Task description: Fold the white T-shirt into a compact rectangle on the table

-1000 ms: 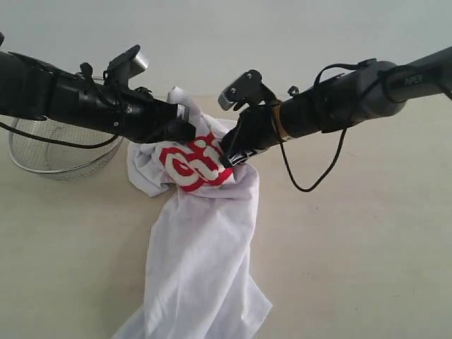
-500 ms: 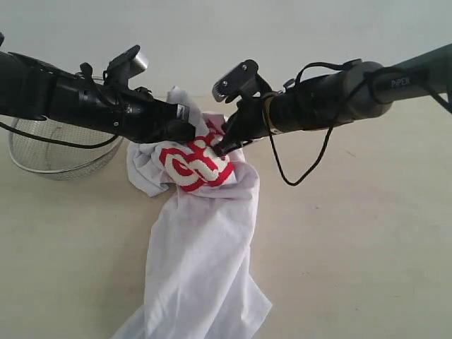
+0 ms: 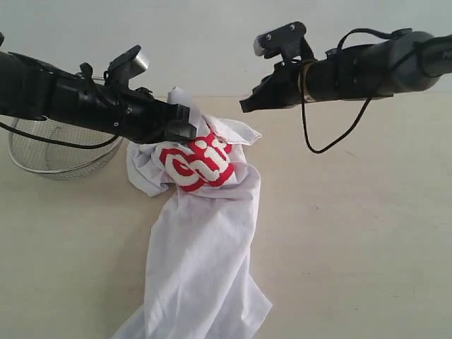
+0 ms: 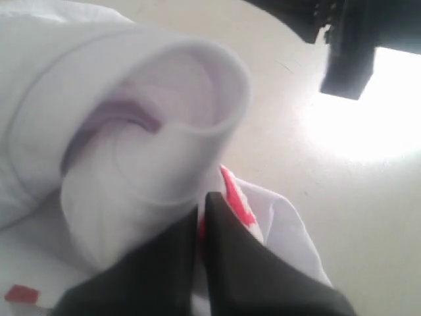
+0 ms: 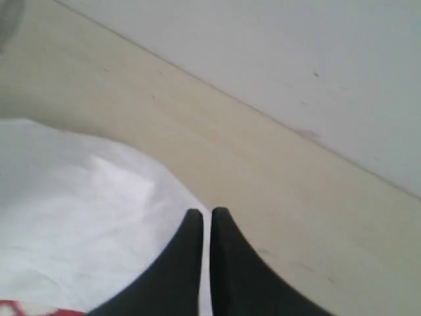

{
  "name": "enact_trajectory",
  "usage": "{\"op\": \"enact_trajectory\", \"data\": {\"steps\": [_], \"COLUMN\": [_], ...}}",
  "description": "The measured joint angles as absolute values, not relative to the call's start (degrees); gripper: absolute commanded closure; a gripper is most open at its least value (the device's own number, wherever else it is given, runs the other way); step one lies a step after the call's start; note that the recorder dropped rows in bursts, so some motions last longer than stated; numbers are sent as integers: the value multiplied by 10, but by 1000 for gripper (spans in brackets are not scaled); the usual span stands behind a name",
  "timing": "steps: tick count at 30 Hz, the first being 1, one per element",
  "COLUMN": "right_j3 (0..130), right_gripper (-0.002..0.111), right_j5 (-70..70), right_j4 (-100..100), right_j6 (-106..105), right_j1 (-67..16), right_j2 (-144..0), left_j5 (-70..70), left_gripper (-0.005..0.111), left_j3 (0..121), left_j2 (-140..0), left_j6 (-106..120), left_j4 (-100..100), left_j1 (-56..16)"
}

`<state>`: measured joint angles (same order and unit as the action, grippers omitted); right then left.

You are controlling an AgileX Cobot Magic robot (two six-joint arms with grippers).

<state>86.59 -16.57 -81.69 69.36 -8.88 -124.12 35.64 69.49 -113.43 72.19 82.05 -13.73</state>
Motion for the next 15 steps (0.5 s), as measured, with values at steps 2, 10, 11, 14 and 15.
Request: {"op": "enact_trajectory", "data": {"steps": [2, 10, 11, 14, 15], "right_j3": [866, 859, 855, 845, 843], "right_gripper": [97, 53, 59, 58, 55], "right_j5": [-229, -292, -296, -304, -304], "right_j4": [-830, -986, -990, -994, -996], "right_j6": [706, 814, 814, 798, 795], "right_j1": [-86, -87, -87, -87, -87], "right_j2": [-1238, -1238, -1238, -1238, -1238], "left_j5": [357, 357, 357, 357, 357], "left_gripper": [102, 102, 102, 102, 102], "left_j3": [695, 695, 695, 695, 695], "left_j2": [-1134, -1134, -1134, -1134, -1134], "left_j6": [722, 722, 722, 722, 722], "left_j4": [819, 818, 818, 818, 818], "left_j1": [-137, -137, -137, -137, -137]}}
